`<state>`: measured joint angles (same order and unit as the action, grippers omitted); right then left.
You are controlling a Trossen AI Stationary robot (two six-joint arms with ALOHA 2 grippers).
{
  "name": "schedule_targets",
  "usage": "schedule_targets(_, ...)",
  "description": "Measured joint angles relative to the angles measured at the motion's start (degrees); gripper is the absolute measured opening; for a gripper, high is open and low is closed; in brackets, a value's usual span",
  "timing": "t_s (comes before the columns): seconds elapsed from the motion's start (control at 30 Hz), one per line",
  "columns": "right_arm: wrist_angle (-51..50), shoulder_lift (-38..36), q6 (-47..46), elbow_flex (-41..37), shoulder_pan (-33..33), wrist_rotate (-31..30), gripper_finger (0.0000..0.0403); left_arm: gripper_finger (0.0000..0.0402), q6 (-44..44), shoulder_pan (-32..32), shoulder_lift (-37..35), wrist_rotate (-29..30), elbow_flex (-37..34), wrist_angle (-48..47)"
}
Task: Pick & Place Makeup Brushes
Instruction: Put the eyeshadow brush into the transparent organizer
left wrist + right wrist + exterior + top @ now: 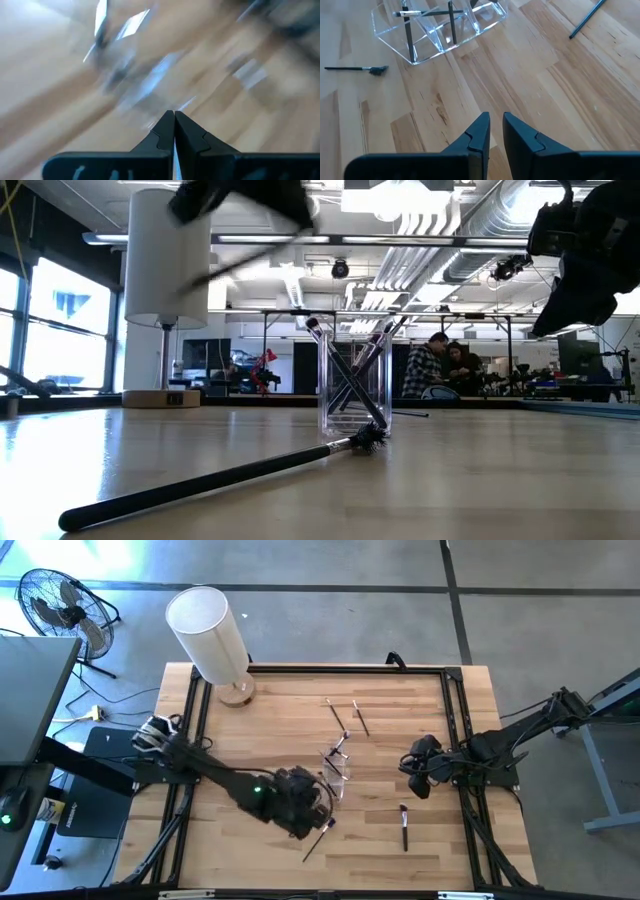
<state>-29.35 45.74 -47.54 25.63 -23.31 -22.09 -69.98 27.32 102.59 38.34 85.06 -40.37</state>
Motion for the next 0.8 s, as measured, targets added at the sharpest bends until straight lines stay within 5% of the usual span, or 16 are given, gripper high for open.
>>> schedule_targets(0.2, 0.5, 0.0, -0.5, 0.0, 0.0, -0.4, 0.0048, 0.0000, 9.6, 0.0, -2.8, 13.1, 0.0, 10.8)
schedule_targets(0.43, 1.0, 0.0, -0.6, 0.0, 0.0, -0.3, 0.0044, 0.0000, 31.1, -2.6, -2.8, 13.2, 0.0, 26.4)
schedule_targets(0.8, 2.8, 0.0, -0.5, 0.0, 0.0, 0.5, 0.0040, 0.0000, 44.1, -6.1, -2.8, 9.7, -10.2, 48.8)
